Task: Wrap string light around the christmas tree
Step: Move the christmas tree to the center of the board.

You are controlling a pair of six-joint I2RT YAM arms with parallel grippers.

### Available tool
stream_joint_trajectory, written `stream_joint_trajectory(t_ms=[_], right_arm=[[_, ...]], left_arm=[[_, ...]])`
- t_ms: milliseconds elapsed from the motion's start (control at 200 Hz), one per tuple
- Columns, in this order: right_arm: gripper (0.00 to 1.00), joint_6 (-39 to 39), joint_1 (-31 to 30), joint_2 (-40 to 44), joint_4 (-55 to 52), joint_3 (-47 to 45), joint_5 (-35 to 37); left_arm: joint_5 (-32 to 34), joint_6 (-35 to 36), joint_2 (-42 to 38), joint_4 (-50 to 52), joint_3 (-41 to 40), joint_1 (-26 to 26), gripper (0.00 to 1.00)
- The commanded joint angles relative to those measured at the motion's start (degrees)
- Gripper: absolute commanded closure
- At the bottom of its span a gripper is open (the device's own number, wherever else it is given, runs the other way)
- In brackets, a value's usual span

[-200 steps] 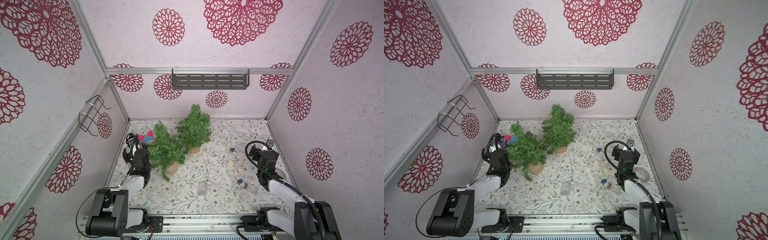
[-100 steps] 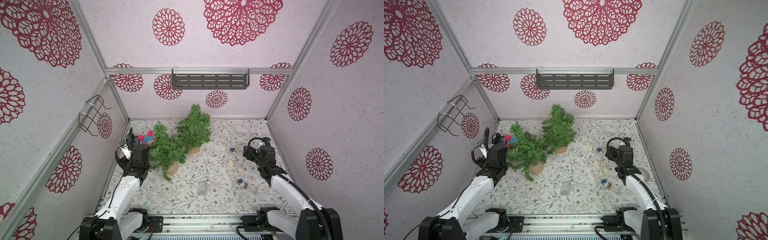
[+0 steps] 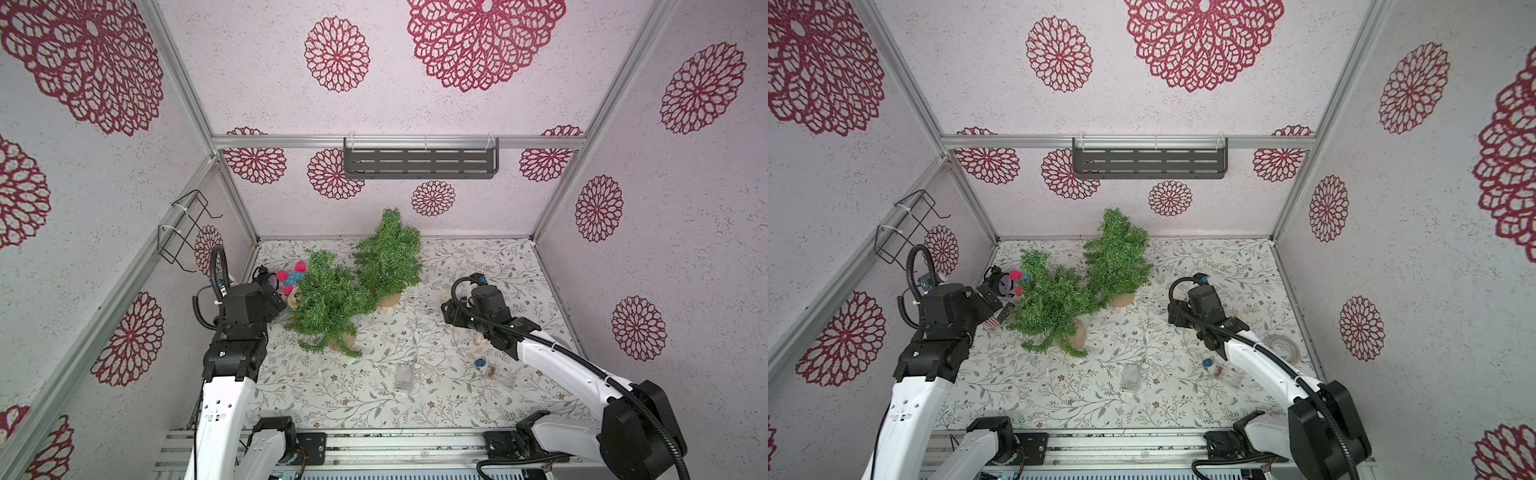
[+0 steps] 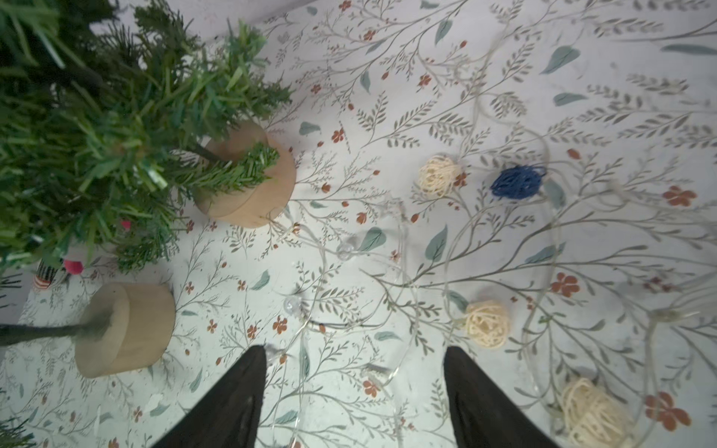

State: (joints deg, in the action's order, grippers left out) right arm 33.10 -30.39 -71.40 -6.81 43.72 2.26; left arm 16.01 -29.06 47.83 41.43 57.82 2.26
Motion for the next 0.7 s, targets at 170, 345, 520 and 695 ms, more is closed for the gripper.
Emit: stream_joint_trajectory(t_ms=[170, 345, 520, 695], right_arm=[[0.26, 4.46, -3.56, -2.58, 2.81, 1.87, 2.77], [0.26, 4.76, -5.96, -4.6, 4.76, 2.8, 2.83], [0.24, 2.08, -8.99, -7.96, 10.08, 3.44, 4.86], [0.21, -1.72, -12.72, -16.06, 16.56, 5.06, 9.79]], left_arm=[[-27.26, 9.38, -3.47, 13.23, 12.85, 0.34, 0.01], [-34.61, 9.45, -1.19, 8.37, 13.27, -1.32, 0.01], [-27.78, 13.02, 1.42, 1.64, 12.5, -10.45, 0.0], [-21.61, 17.25, 4.67, -1.32, 12.85, -16.61, 0.02]])
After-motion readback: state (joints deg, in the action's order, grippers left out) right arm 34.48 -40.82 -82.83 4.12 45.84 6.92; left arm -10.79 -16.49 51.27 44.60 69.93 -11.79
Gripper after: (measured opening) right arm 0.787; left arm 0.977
